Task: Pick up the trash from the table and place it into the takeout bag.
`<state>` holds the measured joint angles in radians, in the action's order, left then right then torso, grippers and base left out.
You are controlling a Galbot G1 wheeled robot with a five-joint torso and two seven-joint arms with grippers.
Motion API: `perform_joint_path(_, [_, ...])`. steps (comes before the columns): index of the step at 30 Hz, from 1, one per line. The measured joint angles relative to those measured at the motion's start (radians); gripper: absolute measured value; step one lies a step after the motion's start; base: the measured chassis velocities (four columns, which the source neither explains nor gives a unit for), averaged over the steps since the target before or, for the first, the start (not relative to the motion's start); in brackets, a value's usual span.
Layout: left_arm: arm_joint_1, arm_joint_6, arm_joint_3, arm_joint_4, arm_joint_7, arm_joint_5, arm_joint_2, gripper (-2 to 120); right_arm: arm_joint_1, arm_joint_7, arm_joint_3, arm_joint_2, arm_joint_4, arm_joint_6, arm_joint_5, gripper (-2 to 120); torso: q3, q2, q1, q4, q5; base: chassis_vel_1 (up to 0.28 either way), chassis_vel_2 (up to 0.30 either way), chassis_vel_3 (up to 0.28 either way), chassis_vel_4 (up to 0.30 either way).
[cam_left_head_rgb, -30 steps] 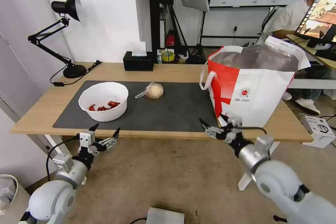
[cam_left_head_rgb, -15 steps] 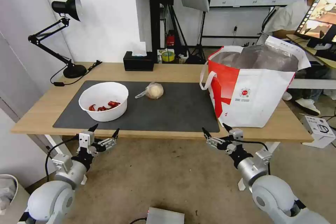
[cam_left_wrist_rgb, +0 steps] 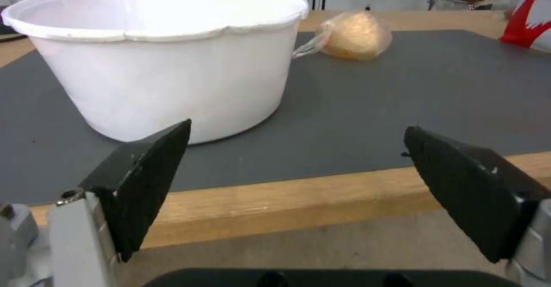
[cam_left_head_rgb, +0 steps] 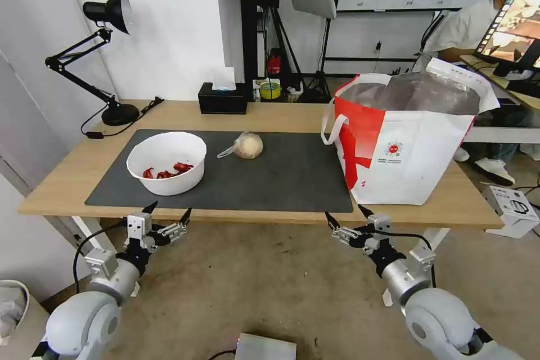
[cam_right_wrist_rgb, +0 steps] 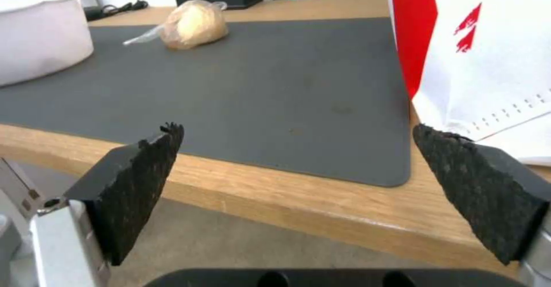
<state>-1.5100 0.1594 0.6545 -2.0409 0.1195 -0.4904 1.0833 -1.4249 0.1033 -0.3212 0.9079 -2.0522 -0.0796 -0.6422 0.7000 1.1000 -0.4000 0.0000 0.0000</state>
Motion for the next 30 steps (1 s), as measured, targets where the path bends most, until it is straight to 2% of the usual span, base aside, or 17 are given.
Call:
perform_joint_path(5, [0.001, -0.001, -0.001, 0.003, 0.0, 0.0, -0.003, 100, 0.018, -0.002, 0.013, 0.0, 0.003, -0.001, -0.011, 100, 0.0, 0.0, 0.0, -0.0002, 0.0, 0.0, 0.0, 0.0, 0.0])
perform_joint_path(9, [0.005, -0.002, -0.004, 0.004, 0.0, -0.001, -0.009, 100, 0.117, -0.018, 0.066, -0.005, 0.02, -0.016, -0.083, 100, 0.0, 0.0, 0.0, -0.0001, 0.0, 0.0, 0.0, 0.0, 0.0])
perform_joint_path(10, [0.009, -0.002, -0.007, 0.004, 0.0, -0.002, -0.013, 100, 0.167, -0.02, 0.088, -0.01, 0.033, -0.029, -0.106, 100, 0.0, 0.0, 0.0, 0.0003, -0.0001, 0.0, 0.0, 0.0, 0.0])
perform_joint_path(12, [0.014, -0.002, -0.012, 0.005, 0.0, -0.004, -0.02, 100, 0.252, -0.017, 0.131, -0.015, 0.06, -0.05, -0.133, 100, 0.0, 0.0, 0.0, -0.0005, 0.0, 0.0, 0.0, 0.0, 0.0])
perform_joint_path(13, [0.014, -0.002, -0.012, 0.005, 0.0, -0.004, -0.02, 100, 0.252, -0.017, 0.131, -0.015, 0.06, -0.05, -0.133, 100, 0.0, 0.0, 0.0, -0.0005, 0.0, 0.0, 0.0, 0.0, 0.0])
perform_joint_path(16, [0.006, -0.003, -0.008, 0.005, 0.0, -0.005, -0.023, 100, 0.447, 0.019, 0.248, -0.01, 0.125, -0.087, -0.184, 100, 0.0, 0.0, 0.0, 0.0004, -0.0001, 0.0, 0.0, 0.0, 0.0])
perform_joint_path(17, [0.006, -0.003, -0.008, 0.005, 0.0, -0.005, -0.023, 100, 0.447, 0.019, 0.248, -0.01, 0.125, -0.087, -0.184, 100, 0.0, 0.0, 0.0, 0.0004, -0.0001, 0.0, 0.0, 0.0, 0.0])
perform_joint_path(20, [0.002, -0.004, -0.002, 0.004, 0.0, -0.005, -0.019, 100, 0.586, 0.043, 0.36, 0.021, 0.197, -0.105, -0.213, 100, 0.0, 0.0, 0.0, 0.0001, -0.0003, 0.0, 0.0, 0.0, 0.0])
perform_joint_path(22, [0.001, -0.004, -0.001, 0.003, 0.001, -0.005, -0.018, 100, 0.616, 0.048, 0.385, 0.033, 0.216, -0.108, -0.22, 100, 0.0, 0.0, 0.0, 0.0, -0.0001, 0.0, 0.0, 0.0, 0.0])
perform_joint_path(24, [-0.001, -0.005, 0.001, 0.001, 0.001, -0.005, -0.015, 100, 0.721, 0.066, 0.457, 0.076, 0.291, -0.115, -0.233, 100, 0.0, 0.0, 0.0, 0.0, 0.0, 0.0, 0.0, 0.0, 0.0])
perform_joint_path(26, [-0.001, -0.005, 0.002, 0.001, 0.001, -0.005, -0.014, 100, 0.748, 0.07, 0.474, 0.088, 0.311, -0.117, -0.235, 100, 0.0, 0.0, 0.0, 0.0, -0.0001, 0.0, 0.0, 0.0, 0.0])
perform_joint_path(30, [-0.003, -0.005, 0.006, 0.001, 0.001, -0.005, -0.009, 100, 0.897, 0.084, 0.56, 0.161, 0.437, -0.132, -0.26, 100, 0.0, 0.0, 0.0, 0.0003, -0.0003, 0.0, 0.0, 0.0, 0.0])
